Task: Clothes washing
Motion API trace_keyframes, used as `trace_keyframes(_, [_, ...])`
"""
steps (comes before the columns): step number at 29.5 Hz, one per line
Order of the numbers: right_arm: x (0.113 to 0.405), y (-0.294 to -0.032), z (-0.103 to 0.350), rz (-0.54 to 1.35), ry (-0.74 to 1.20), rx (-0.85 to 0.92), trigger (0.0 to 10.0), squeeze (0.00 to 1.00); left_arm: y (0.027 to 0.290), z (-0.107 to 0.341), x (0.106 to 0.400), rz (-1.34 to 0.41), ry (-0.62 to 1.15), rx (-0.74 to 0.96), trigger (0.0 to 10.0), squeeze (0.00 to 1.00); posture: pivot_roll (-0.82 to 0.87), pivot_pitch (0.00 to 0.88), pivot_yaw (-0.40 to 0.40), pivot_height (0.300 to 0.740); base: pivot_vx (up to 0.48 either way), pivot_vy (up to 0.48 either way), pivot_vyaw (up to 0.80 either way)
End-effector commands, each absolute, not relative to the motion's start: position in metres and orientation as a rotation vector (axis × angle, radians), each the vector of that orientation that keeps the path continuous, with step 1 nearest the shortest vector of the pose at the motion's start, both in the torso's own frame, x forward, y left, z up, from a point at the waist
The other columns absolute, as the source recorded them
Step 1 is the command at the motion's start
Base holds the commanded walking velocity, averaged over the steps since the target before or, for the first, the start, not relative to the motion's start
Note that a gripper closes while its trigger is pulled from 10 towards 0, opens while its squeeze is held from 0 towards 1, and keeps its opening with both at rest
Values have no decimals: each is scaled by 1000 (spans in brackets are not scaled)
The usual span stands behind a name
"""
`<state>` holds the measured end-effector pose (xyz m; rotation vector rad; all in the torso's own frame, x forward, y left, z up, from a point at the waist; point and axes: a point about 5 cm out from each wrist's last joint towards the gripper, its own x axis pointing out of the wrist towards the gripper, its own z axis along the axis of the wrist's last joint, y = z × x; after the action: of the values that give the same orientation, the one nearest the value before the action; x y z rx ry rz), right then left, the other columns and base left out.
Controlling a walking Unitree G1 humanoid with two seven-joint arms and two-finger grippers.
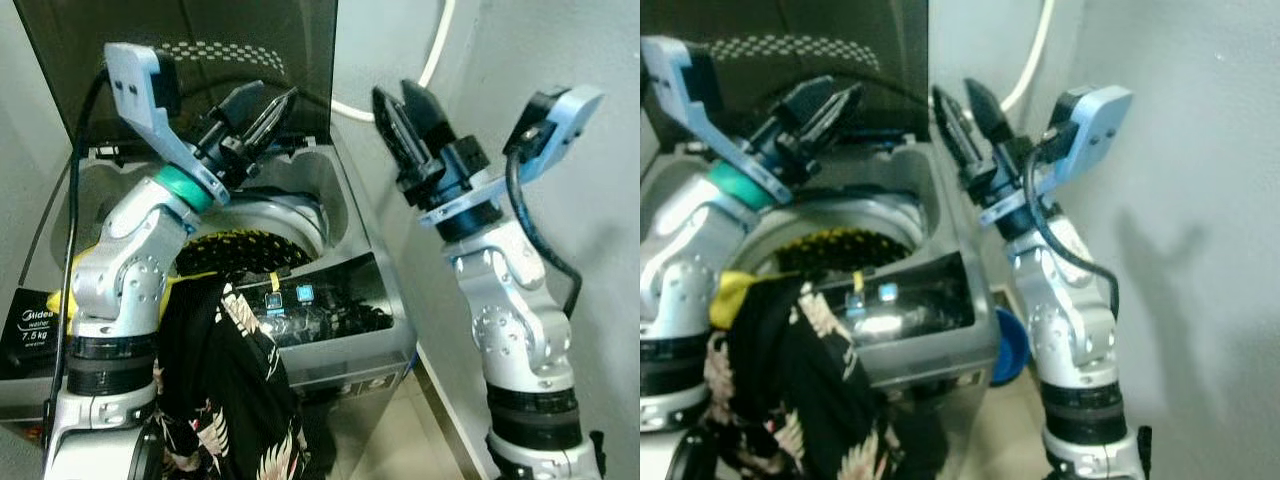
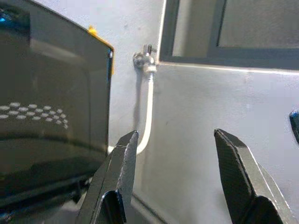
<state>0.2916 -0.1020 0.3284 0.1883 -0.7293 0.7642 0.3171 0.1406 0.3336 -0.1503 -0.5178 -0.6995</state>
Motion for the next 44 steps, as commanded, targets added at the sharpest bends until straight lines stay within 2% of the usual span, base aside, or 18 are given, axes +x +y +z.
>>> trace_keyframes(1, [285, -96, 323, 860, -693, 173, 10000, 0, 135, 319, 308, -765, -439, -7, 10000, 0, 28, 84, 25, 740, 0, 0, 0])
trace_keyframes(4, [283, -96, 321, 890, -675, 165, 10000, 0, 135, 307, 300, -816, -371, 74, 10000, 0, 27, 85, 28, 740, 0, 0, 0])
trace_keyframes(8, [283, -98, 311, 903, -629, 150, 10000, 0, 154, 277, 263, -923, -183, 160, 10000, 0, 32, 93, 29, 740, 0, 0, 0])
trace_keyframes(18, [301, -105, 297, 818, -578, 202, 10000, 0, 183, 256, 226, -847, 2, 289, 10000, 0, 82, 103, 10, 740, 0, 0, 0])
trace_keyframes(26, [310, -106, 290, 775, -556, 222, 10000, 0, 198, 245, 213, -803, 103, 293, 10000, 0, 96, 104, 6, 740, 0, 0, 0])
trace_keyframes(33, [311, -108, 287, 755, -553, 222, 10000, 0, 207, 224, 212, -736, 206, 273, 10000, 0, 89, 102, 12, 740, 0, 0, 0])
trace_keyframes(42, [312, -108, 285, 745, -553, 219, 10000, 0, 214, 211, 215, -693, 255, 248, 10000, 0, 85, 102, 15, 740, 0, 0, 0])
trace_keyframes(43, [313, -108, 285, 742, -553, 217, 10000, 0, 215, 207, 217, -681, 267, 233, 9725, 0, 85, 102, 15, 740, 0, 0, 0])
trace_keyframes(44, [313, -109, 285, 737, -555, 217, 10000, 0, 216, 203, 219, -673, 276, 223, 4431, 0, 81, 101, 18, 740, 0, 0, 0])
